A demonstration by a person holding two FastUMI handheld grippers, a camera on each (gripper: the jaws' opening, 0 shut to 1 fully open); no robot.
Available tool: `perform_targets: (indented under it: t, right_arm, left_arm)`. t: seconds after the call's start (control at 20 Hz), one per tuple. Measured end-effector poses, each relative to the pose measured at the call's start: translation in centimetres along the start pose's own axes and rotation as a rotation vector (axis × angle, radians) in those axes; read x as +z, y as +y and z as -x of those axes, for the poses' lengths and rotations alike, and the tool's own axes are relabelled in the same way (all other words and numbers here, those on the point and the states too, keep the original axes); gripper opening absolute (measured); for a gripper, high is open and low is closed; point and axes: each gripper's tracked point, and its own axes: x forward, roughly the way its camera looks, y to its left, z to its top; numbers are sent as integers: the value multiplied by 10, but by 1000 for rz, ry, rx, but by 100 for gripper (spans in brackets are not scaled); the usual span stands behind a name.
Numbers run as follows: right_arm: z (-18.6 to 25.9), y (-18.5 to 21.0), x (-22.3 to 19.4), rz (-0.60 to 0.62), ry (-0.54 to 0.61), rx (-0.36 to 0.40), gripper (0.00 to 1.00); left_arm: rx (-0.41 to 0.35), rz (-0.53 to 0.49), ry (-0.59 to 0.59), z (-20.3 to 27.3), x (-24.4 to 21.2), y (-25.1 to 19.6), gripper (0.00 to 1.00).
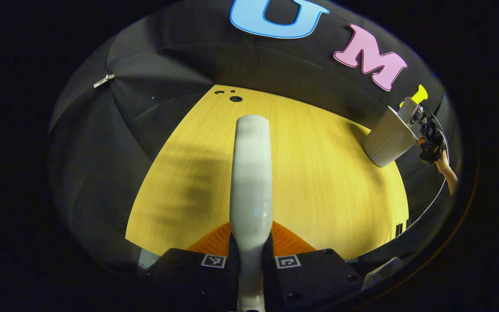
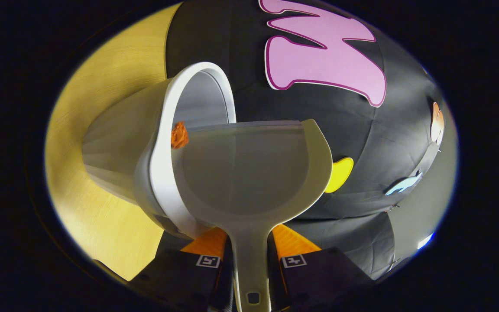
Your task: Pick up the small broom and dustpan from the desktop, sweep the trash into the dustpan with the broom, and then empty the trash into the garbage bin.
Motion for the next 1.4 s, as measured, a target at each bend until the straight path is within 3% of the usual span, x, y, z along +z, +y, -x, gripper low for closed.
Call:
perform_targets:
  t: [0.05, 0.15, 0.4, 0.55, 0.95, 1.4]
  right_arm:
    - [0, 0, 1, 1, 0, 4, 39]
    - [0, 1, -1, -14, 2, 16, 34]
    - [-3, 4, -5, -102, 34, 74, 39]
    - [-2, 8, -6, -239, 67, 140, 37]
    - [15, -38, -10, -651, 98, 194, 37]
    - [45, -89, 4, -910, -52, 207, 36]
  left_arm:
    - [-3, -4, -1, 0, 1, -3, 27]
    - [-4, -20, 2, 1, 0, -6, 27]
    - [-9, -41, -1, 2, 2, -12, 27]
    - [-6, -34, -6, 3, 5, -12, 25]
    - [-17, -30, -29, 5, 6, -20, 27]
    - [-50, -51, -36, 0, -10, -38, 27]
